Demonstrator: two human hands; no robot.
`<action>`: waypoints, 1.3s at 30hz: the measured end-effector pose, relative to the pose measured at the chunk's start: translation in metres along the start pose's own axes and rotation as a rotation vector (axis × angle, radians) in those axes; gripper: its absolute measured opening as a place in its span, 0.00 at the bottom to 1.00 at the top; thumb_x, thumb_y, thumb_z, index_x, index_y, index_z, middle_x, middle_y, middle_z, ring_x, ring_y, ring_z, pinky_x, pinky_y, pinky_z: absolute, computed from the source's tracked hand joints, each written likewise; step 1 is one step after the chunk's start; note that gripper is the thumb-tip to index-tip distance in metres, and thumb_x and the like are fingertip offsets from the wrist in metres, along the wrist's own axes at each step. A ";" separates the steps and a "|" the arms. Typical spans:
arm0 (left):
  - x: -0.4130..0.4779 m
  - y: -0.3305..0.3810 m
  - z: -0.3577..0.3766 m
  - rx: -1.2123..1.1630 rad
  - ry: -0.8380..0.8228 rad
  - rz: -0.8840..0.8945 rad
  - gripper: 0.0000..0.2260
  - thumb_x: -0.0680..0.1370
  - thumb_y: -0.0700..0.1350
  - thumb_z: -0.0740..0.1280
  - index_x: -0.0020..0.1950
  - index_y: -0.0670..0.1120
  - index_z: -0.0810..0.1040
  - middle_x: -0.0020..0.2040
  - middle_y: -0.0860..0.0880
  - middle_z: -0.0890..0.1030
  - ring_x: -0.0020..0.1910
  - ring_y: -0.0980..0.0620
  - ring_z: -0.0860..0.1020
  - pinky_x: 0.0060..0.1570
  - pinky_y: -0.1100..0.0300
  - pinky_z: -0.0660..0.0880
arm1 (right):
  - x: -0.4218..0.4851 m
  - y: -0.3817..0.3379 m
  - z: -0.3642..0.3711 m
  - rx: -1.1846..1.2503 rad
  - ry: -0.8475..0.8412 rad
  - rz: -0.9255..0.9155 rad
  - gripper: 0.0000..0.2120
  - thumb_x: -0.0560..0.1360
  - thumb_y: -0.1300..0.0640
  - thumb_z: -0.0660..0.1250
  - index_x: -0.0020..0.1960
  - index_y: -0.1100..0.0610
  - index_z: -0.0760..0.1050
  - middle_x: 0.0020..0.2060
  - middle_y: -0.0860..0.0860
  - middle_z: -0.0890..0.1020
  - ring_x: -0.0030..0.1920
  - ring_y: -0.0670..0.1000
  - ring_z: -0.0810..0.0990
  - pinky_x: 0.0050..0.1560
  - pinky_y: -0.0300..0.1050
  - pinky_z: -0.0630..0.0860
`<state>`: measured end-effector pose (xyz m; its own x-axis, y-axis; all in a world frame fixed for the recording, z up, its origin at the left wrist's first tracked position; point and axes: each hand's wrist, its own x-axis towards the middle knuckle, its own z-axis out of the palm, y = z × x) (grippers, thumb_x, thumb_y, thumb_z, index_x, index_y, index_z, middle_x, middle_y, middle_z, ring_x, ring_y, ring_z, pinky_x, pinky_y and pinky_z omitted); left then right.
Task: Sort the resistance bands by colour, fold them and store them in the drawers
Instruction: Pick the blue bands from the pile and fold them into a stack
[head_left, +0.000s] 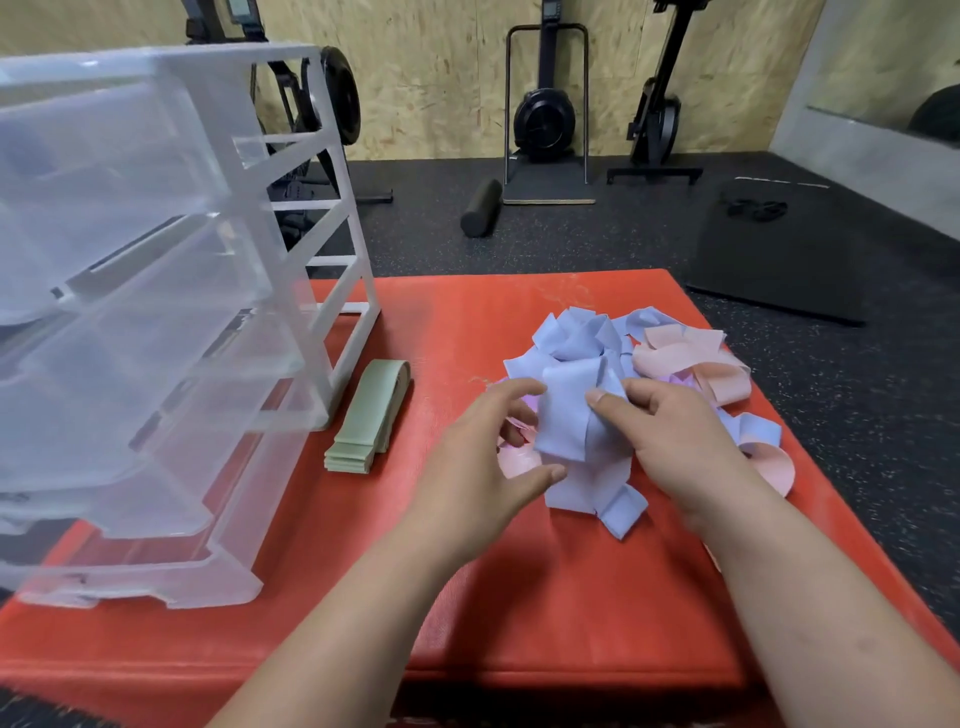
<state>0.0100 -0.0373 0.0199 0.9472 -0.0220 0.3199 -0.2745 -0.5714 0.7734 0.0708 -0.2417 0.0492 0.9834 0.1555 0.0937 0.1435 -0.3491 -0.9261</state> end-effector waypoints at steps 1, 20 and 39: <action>0.000 -0.001 0.001 0.045 -0.009 0.012 0.28 0.74 0.48 0.80 0.69 0.62 0.73 0.56 0.61 0.80 0.53 0.54 0.79 0.53 0.63 0.75 | 0.000 0.000 0.000 0.023 0.001 0.014 0.26 0.78 0.44 0.70 0.42 0.68 0.69 0.36 0.53 0.64 0.37 0.50 0.63 0.38 0.48 0.60; 0.014 0.007 -0.014 -0.296 0.242 -0.012 0.02 0.82 0.43 0.74 0.53 0.48 0.87 0.43 0.52 0.86 0.42 0.59 0.80 0.44 0.62 0.75 | -0.001 0.002 0.001 -0.148 -0.047 -0.185 0.17 0.81 0.61 0.65 0.65 0.43 0.79 0.60 0.34 0.81 0.63 0.36 0.77 0.61 0.40 0.76; 0.012 0.018 -0.018 -0.631 0.111 -0.050 0.04 0.81 0.39 0.73 0.55 0.41 0.84 0.50 0.47 0.89 0.51 0.50 0.86 0.52 0.56 0.81 | -0.014 -0.028 0.014 0.093 -0.157 -0.318 0.04 0.80 0.57 0.72 0.51 0.49 0.86 0.42 0.44 0.87 0.42 0.47 0.83 0.44 0.44 0.79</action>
<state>0.0132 -0.0331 0.0469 0.9479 0.0968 0.3036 -0.3072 0.0238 0.9514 0.0513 -0.2216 0.0691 0.8608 0.3858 0.3320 0.4219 -0.1759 -0.8894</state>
